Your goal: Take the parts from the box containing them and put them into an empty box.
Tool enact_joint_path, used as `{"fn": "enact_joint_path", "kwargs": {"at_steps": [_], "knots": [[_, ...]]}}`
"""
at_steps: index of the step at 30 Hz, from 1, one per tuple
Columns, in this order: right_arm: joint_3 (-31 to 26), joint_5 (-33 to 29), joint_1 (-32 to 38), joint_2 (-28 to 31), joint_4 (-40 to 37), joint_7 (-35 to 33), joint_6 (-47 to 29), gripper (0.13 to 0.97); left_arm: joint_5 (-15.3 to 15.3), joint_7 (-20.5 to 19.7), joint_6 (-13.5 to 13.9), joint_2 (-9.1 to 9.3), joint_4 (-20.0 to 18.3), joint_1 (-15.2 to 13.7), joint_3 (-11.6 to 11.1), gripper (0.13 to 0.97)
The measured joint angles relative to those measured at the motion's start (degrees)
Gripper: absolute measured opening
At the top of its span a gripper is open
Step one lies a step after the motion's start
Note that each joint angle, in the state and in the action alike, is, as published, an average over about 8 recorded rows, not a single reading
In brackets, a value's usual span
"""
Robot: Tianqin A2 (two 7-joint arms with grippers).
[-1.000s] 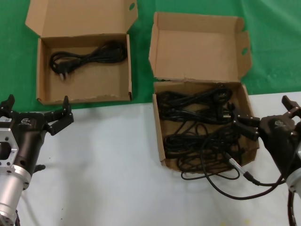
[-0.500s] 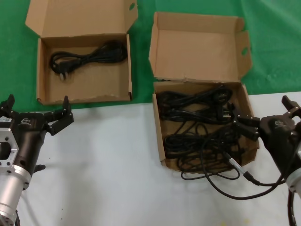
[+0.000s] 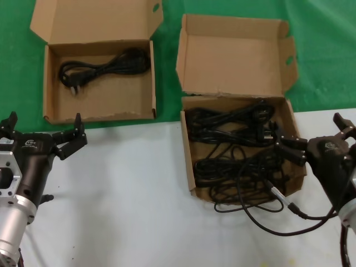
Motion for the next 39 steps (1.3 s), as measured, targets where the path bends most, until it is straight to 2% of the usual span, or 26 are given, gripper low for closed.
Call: {"fn": "enact_joint_path", "kwargs": {"at_steps": [39], "knots": [[0.00,0.00,0.00,0.00,0.00,0.00,0.00,0.966,0.00,0.00,0.00,0.00,0.00,0.00,0.00,0.966]]}}
